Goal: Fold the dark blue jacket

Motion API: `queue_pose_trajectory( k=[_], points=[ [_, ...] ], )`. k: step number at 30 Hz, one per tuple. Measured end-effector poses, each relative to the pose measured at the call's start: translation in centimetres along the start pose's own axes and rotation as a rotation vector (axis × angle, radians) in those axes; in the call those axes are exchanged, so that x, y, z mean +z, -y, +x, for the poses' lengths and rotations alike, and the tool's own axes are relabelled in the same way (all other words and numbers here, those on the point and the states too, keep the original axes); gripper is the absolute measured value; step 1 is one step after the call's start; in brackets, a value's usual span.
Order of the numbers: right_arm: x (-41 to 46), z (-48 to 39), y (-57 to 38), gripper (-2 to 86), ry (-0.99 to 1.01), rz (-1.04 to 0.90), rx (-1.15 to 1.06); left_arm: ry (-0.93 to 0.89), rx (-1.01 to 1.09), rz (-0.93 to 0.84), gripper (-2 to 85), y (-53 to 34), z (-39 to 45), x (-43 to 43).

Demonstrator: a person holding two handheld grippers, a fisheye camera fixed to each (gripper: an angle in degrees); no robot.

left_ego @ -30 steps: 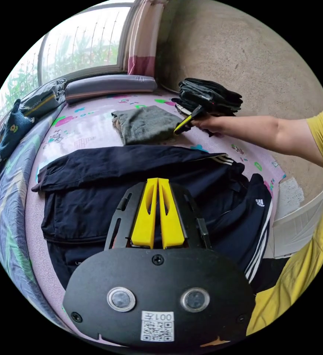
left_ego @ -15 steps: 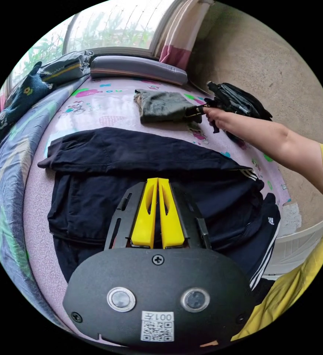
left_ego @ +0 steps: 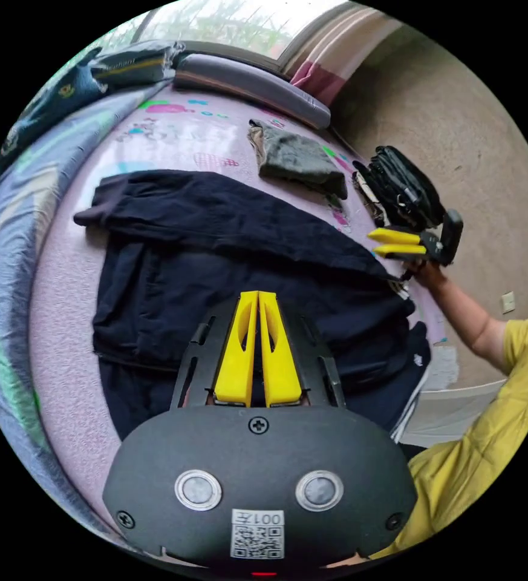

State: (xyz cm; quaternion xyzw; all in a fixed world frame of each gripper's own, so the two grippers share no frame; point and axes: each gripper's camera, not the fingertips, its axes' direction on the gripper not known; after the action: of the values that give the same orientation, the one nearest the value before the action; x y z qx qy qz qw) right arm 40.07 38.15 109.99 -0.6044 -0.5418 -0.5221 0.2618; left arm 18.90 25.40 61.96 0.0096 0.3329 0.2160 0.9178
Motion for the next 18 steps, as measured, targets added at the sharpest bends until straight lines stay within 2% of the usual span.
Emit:
queue_pose_trajectory(
  k=[5,7,11,14,18],
  points=[
    [-0.5,-6.0,-3.8,10.4,-0.182,-0.154,-0.126,-0.168,-0.037,-0.02,-1.2,3.6,1.6,2.9],
    [0.8,-7.9,-5.1,8.4,-0.268,-0.242,-0.182,-0.203,-0.049,-0.031,-1.2,4.7,2.5,4.6],
    [2.4,-9.3,-6.4,2.5,-0.418,-0.278,-0.256,-0.228,-0.102,-0.022,-1.2,7.3,4.0,7.7],
    [1.4,-7.1,-6.1,1.1,-0.469,-0.231,-0.174,-0.185,-0.082,0.07,-1.2,10.6,5.7,7.4],
    [-0.7,0.6,-5.8,0.6,-0.455,-0.16,0.084,-0.098,0.093,0.138,-1.2,19.0,11.7,7.9]
  ],
)
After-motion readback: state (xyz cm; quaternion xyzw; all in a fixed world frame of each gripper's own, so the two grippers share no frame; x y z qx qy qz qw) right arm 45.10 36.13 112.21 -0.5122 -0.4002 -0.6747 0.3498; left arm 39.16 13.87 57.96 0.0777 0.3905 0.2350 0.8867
